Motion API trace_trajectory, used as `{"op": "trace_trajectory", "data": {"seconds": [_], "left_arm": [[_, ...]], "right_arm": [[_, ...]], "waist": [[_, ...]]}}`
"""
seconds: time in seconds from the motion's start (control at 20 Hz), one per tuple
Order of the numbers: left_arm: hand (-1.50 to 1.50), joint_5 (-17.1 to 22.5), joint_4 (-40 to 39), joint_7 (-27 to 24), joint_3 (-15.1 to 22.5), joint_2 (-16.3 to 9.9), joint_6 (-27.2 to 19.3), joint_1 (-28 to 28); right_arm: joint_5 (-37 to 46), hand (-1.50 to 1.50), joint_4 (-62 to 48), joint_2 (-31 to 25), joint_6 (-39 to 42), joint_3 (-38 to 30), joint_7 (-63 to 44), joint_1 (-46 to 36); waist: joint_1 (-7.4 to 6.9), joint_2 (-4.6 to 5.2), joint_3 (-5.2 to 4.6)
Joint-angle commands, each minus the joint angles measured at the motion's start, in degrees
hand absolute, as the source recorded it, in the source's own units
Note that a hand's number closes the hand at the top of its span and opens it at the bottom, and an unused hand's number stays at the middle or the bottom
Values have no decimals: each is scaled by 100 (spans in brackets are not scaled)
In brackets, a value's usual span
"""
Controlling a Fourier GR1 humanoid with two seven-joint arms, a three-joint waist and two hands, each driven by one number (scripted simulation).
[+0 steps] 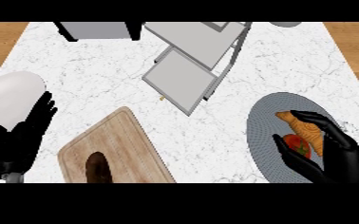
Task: Pick the tomato from the placemat and place it in the tiered shelf
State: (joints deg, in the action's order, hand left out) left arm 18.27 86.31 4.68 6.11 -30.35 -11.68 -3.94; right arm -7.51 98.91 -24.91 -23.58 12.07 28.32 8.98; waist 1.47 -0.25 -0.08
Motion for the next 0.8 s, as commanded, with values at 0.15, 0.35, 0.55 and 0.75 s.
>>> {"op": "trace_trajectory", "data": {"seconds": [0.15, 0.35, 0.55, 0.75], "left_arm": [[0, 143, -405, -77, -335, -76, 452, 170], [0, 46, -596, -209, -308, 39, 354, 206], [0, 92, -605, -299, -336, 66, 456, 43], [0, -55, -410, -141, -275, 57, 290, 185]], "right_arm": [[918, -150, 803, -70, -564, 342, 553, 1826], [1817, -150, 1380, -734, -1207, -22, -543, 2264], [2868, -150, 1901, -1233, -1358, -19, -1794, 2915], [3790, -150, 2165, -2025, -705, -38, -2670, 3386]], "waist": [[-21, 7, 3], [53, 14, -17], [-31, 34, -33], [-66, 55, -39]]}}
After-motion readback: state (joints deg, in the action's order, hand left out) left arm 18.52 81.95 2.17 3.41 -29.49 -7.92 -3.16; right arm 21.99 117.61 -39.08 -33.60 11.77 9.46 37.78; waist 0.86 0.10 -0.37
